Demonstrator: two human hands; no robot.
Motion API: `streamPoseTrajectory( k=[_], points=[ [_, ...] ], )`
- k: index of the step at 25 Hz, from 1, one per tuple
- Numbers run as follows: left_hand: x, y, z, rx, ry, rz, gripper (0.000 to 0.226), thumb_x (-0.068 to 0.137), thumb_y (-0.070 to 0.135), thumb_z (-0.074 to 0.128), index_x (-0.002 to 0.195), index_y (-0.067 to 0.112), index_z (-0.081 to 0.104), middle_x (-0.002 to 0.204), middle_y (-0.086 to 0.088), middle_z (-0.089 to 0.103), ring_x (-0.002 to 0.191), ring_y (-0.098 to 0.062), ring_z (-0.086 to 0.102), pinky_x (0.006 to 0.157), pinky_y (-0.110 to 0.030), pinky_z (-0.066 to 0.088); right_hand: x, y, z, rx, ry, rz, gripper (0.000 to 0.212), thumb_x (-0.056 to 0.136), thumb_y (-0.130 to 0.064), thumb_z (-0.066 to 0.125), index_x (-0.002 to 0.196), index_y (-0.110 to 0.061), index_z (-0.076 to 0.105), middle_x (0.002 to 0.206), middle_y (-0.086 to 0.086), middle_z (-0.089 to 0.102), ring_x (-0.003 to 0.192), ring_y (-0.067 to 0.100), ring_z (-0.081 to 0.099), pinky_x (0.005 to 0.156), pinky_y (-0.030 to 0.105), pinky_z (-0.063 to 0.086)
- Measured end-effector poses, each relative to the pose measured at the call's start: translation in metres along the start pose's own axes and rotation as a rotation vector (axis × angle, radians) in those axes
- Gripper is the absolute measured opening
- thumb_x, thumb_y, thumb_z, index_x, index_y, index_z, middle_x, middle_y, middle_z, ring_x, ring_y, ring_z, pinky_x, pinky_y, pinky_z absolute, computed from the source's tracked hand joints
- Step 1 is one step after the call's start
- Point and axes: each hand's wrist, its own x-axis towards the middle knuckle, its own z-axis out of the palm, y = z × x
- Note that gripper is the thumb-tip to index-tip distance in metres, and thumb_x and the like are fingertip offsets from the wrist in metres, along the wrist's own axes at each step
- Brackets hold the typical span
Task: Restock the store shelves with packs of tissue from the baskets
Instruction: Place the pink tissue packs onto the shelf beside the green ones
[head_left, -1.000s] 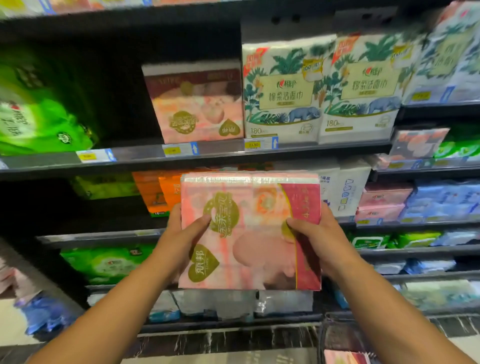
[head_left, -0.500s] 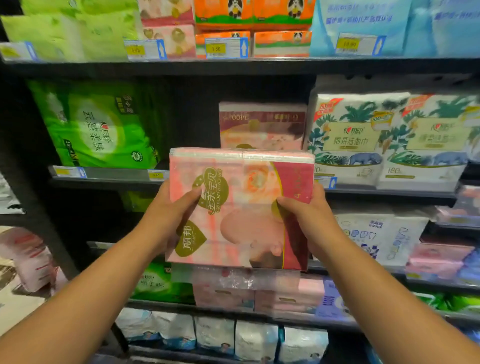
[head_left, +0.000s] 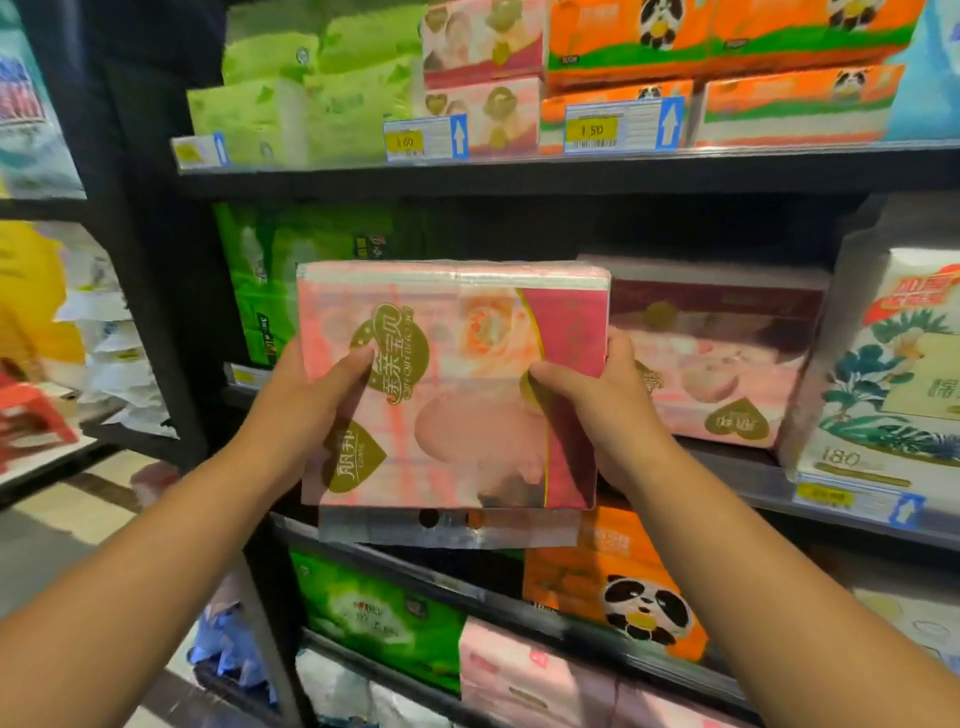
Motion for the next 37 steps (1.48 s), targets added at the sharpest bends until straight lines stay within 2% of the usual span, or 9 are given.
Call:
streamPoseTrajectory(
  k=[3,8,12,16,19,24,31,34,37],
  points=[
    [0.023,-0.003,-0.014,0.020,0.043,0.031,0.022,0.094,0.033,0.056,0.115,0.037,0.057,0.108,0.009,0.071,0.098,-0.009,0.069,0.084,-0.036,0.052,0.032,-0.003,0.024,-0.051,-0.063,-0.027,0.071,0.073,-0.018,0.082,0.129,-0.028,0.039,0.110,-0.004,0.062,0.100,0.016,0.063,0.087,0.042,0.054],
    [0.075,-0.021,-0.031,0.036,0.001,0.000,0.027,0.090,0.044,0.059,0.116,0.038,0.060,0.109,0.005,0.072,0.100,-0.017,0.069,0.092,-0.051,0.050,0.068,0.005,0.046,-0.126,0.009,-0.082,0.070,0.070,-0.019,0.085,0.126,-0.027,0.043,0.111,-0.005,0.064,0.099,0.013,0.064,0.090,0.041,0.053],
    [0.127,-0.027,-0.032,-0.040,-0.085,-0.008,0.022,0.090,0.041,0.061,0.111,0.037,0.061,0.105,0.004,0.073,0.096,-0.017,0.070,0.090,-0.050,0.052,0.094,0.007,0.056,-0.138,0.114,-0.144,0.064,0.070,-0.016,0.084,0.123,-0.022,0.048,0.107,-0.005,0.067,0.094,0.009,0.067,0.080,0.028,0.053],
    [0.162,-0.044,-0.015,-0.025,-0.093,0.025,0.056,0.067,0.048,0.077,0.115,0.034,0.053,0.113,0.003,0.067,0.103,-0.017,0.066,0.093,-0.047,0.052,0.116,0.014,0.053,-0.270,0.257,-0.190,0.045,0.075,-0.014,0.080,0.109,-0.020,0.051,0.103,-0.001,0.066,0.094,0.016,0.065,0.078,0.030,0.049],
    [0.175,-0.063,-0.002,0.135,-0.063,0.097,0.080,0.059,0.039,0.085,0.126,0.032,0.040,0.126,0.001,0.053,0.112,-0.015,0.056,0.100,-0.042,0.046,0.117,0.033,0.052,-0.476,0.379,-0.219,0.050,0.078,-0.014,0.078,0.115,-0.020,0.045,0.108,-0.001,0.062,0.095,0.015,0.060,0.077,0.028,0.044],
    [0.176,-0.080,0.008,0.155,-0.030,0.228,0.088,0.070,0.027,0.083,0.140,0.019,0.031,0.134,0.001,0.040,0.118,-0.007,0.041,0.099,-0.021,0.032,0.106,0.037,0.062,-0.745,0.582,-0.263,0.063,0.076,-0.025,0.079,0.128,-0.017,0.046,0.106,-0.006,0.057,0.093,0.013,0.054,0.075,0.024,0.038],
    [0.179,-0.092,0.012,0.220,-0.029,0.274,0.098,0.070,0.037,0.081,0.147,0.018,0.022,0.144,-0.003,0.034,0.133,-0.018,0.033,0.104,-0.027,0.027,0.100,0.006,0.052,-1.343,0.657,-0.150,0.079,0.049,-0.071,0.077,0.097,-0.010,0.059,0.087,0.013,0.069,0.082,0.036,0.064,0.060,0.032,0.036],
    [0.178,-0.093,0.012,0.231,-0.029,0.291,0.098,0.070,0.037,0.081,0.147,0.018,0.023,0.143,-0.004,0.034,0.133,-0.019,0.033,0.106,-0.031,0.029,0.098,0.011,0.047,-1.349,0.660,-0.212,0.081,0.049,-0.072,0.076,0.098,-0.011,0.056,0.087,0.011,0.068,0.082,0.035,0.064,0.060,0.033,0.040],
    [0.171,-0.096,0.019,0.235,-0.046,0.286,0.099,0.071,0.034,0.081,0.148,0.016,0.020,0.143,-0.006,0.032,0.134,-0.021,0.031,0.109,-0.033,0.028,0.088,0.032,0.045,-1.114,0.682,-0.245,0.079,0.056,-0.058,0.081,0.102,-0.010,0.040,0.080,0.007,0.061,0.075,0.033,0.061,0.062,0.035,0.042]
  ],
)
